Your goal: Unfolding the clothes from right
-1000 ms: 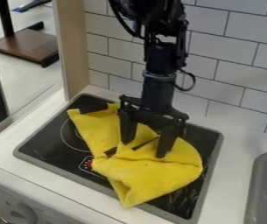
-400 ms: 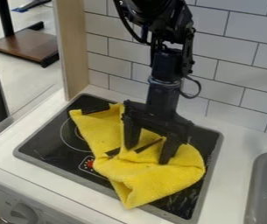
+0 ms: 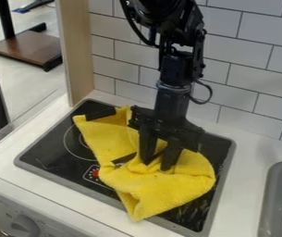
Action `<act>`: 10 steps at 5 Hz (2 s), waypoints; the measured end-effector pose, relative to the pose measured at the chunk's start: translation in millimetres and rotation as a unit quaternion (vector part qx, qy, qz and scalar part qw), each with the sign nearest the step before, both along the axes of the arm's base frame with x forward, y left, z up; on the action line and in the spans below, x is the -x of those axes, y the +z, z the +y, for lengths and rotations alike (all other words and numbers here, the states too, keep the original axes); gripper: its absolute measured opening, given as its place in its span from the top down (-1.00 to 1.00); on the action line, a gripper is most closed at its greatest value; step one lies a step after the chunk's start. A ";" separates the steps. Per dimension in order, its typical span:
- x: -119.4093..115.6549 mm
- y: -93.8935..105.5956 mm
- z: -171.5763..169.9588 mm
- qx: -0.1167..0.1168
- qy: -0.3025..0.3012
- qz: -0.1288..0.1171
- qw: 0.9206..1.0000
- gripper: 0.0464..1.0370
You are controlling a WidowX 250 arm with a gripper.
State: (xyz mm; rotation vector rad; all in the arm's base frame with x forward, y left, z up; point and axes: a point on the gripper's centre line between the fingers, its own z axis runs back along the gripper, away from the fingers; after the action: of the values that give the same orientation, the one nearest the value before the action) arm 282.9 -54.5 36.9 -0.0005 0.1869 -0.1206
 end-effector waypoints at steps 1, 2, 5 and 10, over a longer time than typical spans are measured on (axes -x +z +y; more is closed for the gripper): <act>1.5 0.3 -0.6 0.003 0.002 0.005 1.000 0.66; 2.4 0.5 -0.1 0.003 0.001 0.008 1.000 0.87; -1.9 16.5 6.2 0.015 0.018 0.005 1.000 0.98; -76.9 40.9 -9.8 0.054 0.021 -0.077 0.995 0.99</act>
State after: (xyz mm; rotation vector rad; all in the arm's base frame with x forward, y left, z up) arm 359.8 -64.3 77.7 -0.1017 0.0254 -0.0878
